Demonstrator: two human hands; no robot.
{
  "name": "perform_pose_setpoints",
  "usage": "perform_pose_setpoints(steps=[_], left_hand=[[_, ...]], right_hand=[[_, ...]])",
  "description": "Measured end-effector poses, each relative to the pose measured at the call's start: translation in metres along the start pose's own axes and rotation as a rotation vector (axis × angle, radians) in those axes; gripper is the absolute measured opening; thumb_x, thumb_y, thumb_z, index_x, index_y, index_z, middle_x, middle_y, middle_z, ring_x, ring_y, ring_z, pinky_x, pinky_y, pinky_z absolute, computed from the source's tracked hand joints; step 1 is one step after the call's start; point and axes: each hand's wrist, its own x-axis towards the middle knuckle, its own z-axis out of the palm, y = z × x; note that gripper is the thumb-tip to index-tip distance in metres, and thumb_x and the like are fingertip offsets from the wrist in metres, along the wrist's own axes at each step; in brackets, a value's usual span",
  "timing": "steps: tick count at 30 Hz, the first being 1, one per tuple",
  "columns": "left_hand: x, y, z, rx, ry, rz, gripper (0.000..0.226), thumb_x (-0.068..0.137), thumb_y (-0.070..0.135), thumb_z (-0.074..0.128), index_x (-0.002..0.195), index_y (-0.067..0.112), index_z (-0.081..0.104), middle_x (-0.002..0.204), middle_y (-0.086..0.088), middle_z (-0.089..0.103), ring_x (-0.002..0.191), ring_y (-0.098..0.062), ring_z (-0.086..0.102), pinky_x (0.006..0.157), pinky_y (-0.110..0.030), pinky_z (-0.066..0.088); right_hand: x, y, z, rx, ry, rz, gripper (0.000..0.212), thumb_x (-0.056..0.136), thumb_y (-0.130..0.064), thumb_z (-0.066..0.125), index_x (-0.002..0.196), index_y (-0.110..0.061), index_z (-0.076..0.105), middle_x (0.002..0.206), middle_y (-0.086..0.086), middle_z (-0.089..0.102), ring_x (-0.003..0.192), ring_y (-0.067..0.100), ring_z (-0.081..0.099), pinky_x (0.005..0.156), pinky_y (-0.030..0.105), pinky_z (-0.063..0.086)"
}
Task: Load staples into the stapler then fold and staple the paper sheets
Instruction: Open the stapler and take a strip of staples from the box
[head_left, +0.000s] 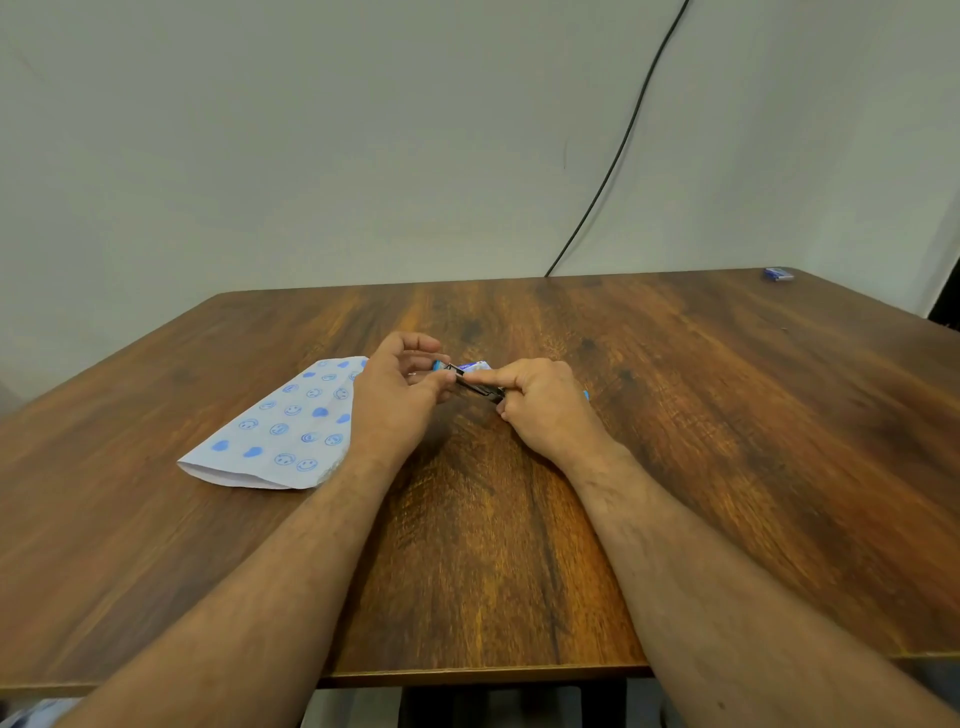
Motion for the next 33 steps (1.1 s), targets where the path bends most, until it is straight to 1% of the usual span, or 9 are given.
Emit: perform_pose_setpoints(steps=[3, 6, 12, 15, 18, 21, 25, 30, 33], left_hand=[[0.0000, 0.0002, -0.0007, -0.021, 0.000, 0.018, 0.029, 0.087, 0.001, 0.074, 0.108, 0.017, 0.062, 0.101, -0.004, 0.074, 0.091, -0.016, 0.075, 0.075, -0.028, 0.063], [0.0001, 0.0006, -0.0029, -0.026, 0.005, 0.067, 0.028, 0.088, 0.003, 0.074, 0.107, 0.020, 0.062, 0.105, -0.004, 0.075, 0.097, -0.013, 0.074, 0.077, -0.029, 0.062], [-0.0026, 0.0043, -0.0042, -0.056, -0.022, 0.082, 0.024, 0.088, -0.003, 0.071, 0.100, 0.018, 0.066, 0.103, -0.005, 0.075, 0.094, -0.013, 0.075, 0.074, -0.025, 0.061], [-0.0025, 0.0037, -0.0050, -0.055, -0.026, 0.085, 0.027, 0.087, -0.003, 0.071, 0.098, 0.021, 0.065, 0.104, -0.003, 0.075, 0.094, -0.012, 0.075, 0.075, -0.026, 0.062], [-0.0029, 0.0034, -0.0047, -0.064, -0.019, 0.081, 0.025, 0.087, -0.005, 0.071, 0.101, 0.015, 0.065, 0.102, -0.004, 0.075, 0.091, -0.012, 0.074, 0.073, -0.023, 0.061], [-0.0017, 0.0012, -0.0029, -0.067, -0.006, 0.071, 0.026, 0.086, -0.007, 0.070, 0.102, 0.012, 0.065, 0.100, -0.006, 0.074, 0.087, -0.015, 0.073, 0.072, -0.025, 0.062], [-0.0010, 0.0004, -0.0022, -0.012, -0.006, 0.062, 0.028, 0.087, -0.005, 0.071, 0.102, 0.018, 0.065, 0.101, -0.004, 0.074, 0.088, -0.016, 0.074, 0.077, -0.030, 0.062], [-0.0027, 0.0019, -0.0034, -0.029, -0.005, 0.072, 0.026, 0.088, -0.004, 0.070, 0.106, 0.014, 0.065, 0.103, -0.004, 0.074, 0.091, -0.014, 0.074, 0.076, -0.027, 0.062], [-0.0039, 0.0034, -0.0045, -0.033, -0.017, 0.075, 0.026, 0.089, -0.004, 0.070, 0.108, 0.012, 0.064, 0.104, -0.004, 0.074, 0.093, -0.013, 0.074, 0.076, -0.026, 0.062]], right_hand=[[-0.0025, -0.0019, 0.0003, 0.058, 0.031, -0.036, 0.054, 0.090, 0.007, 0.048, 0.121, -0.028, 0.074, 0.119, -0.008, 0.073, 0.090, -0.010, 0.057, 0.095, 0.014, 0.047], [-0.0037, -0.0027, 0.0008, 0.060, 0.027, -0.102, 0.062, 0.088, 0.008, 0.046, 0.125, -0.035, 0.071, 0.106, -0.024, 0.065, 0.079, -0.020, 0.055, 0.083, 0.001, 0.039], [-0.0010, 0.0009, 0.0029, 0.099, 0.004, -0.056, 0.067, 0.086, 0.010, 0.045, 0.122, -0.040, 0.071, 0.097, -0.030, 0.061, 0.070, -0.019, 0.054, 0.080, 0.010, 0.042], [0.0003, 0.0022, 0.0020, 0.121, 0.002, -0.016, 0.063, 0.087, 0.012, 0.046, 0.119, -0.034, 0.074, 0.094, -0.022, 0.063, 0.067, -0.016, 0.054, 0.076, 0.013, 0.041], [0.0015, 0.0045, 0.0028, 0.130, 0.005, 0.012, 0.058, 0.087, 0.012, 0.046, 0.117, -0.028, 0.076, 0.104, -0.007, 0.071, 0.072, -0.009, 0.051, 0.085, 0.023, 0.048], [0.0006, 0.0024, 0.0027, 0.103, 0.004, -0.018, 0.050, 0.086, 0.010, 0.054, 0.118, -0.021, 0.076, 0.113, 0.005, 0.075, 0.071, -0.014, 0.048, 0.083, 0.011, 0.041], [-0.0012, -0.0003, 0.0019, 0.091, 0.025, -0.010, 0.049, 0.088, 0.010, 0.050, 0.117, -0.018, 0.076, 0.108, 0.001, 0.075, 0.065, -0.023, 0.050, 0.072, -0.005, 0.033], [-0.0033, -0.0001, 0.0031, 0.102, 0.037, -0.076, 0.058, 0.091, 0.009, 0.045, 0.122, -0.032, 0.073, 0.104, -0.021, 0.063, 0.075, -0.021, 0.053, 0.081, 0.006, 0.041], [-0.0021, 0.0016, 0.0024, 0.074, 0.009, -0.080, 0.064, 0.087, 0.010, 0.048, 0.125, -0.037, 0.070, 0.113, -0.014, 0.069, 0.089, -0.008, 0.056, 0.084, 0.005, 0.038]])
